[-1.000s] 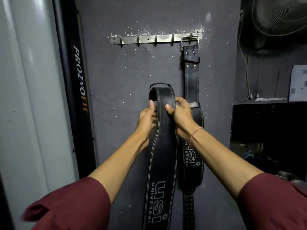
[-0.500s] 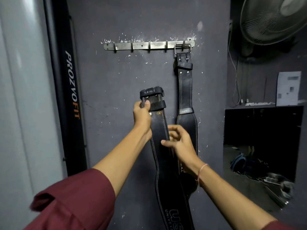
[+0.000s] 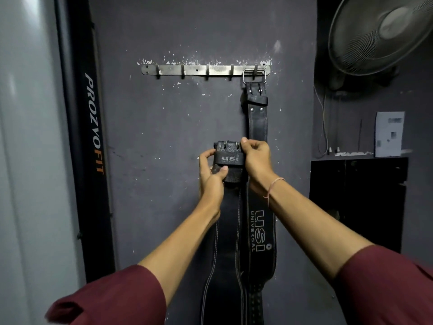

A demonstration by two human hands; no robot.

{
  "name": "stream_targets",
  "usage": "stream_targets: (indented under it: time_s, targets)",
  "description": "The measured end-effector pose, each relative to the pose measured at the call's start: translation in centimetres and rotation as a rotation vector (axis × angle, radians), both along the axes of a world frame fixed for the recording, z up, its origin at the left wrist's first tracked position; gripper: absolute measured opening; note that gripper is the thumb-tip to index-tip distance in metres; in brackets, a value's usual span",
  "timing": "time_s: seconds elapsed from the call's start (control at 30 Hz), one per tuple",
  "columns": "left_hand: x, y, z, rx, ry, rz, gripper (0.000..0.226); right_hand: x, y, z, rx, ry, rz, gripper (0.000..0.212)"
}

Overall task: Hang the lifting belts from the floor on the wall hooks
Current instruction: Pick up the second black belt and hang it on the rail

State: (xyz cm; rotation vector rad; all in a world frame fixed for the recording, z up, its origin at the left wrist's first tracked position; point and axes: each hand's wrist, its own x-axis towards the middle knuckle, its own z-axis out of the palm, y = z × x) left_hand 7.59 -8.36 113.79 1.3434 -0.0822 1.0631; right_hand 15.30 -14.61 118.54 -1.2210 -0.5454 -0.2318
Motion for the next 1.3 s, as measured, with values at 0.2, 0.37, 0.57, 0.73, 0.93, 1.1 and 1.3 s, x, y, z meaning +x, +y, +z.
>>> stream_targets:
  time_s: [0.2,0.37,0.57,0.73,0.93,1.1,1.3]
  targets:
    - [-0.1,1.4,-0.4,-0.02,0.056,0.013,0.029,-1.2,1.1,-0.9,0.082,0.037,0.014,0.034]
    - [-0.1,2.4,-1.2,0.103,-0.022,0.189,0.02,-2.2,2.6,-0.9,0.139,-0.044,-0.047,0.013]
    - [-0.6,3.5,-0.9,0.131,-0.005,0.384,0.037,-2.6,4.4,-1.1,0.108,-0.187,-0.143,0.022]
    - [0.7,5.0,0.3,0.272,-0.037,0.278,0.033,-2.4,4.5,-1.7,0.116,-0.161,-0.151,0.023]
    - [2.2,5.0,2.3,0.167,-0.174,0.14,0.018,-1.3,2.9,-0.1,0.089,-0.327,-0.142,0.032]
    - [4.1,4.2,4.8,0.145,-0.243,0.218,0.04,-0.1,1.1,1.6,0.081,-0.397,0.186,0.02]
    - [6.7,4.1,8.1,0.107,-0.132,0.372,0.034,4.1,0.6,3.2,0.078,-0.396,0.372,0.023]
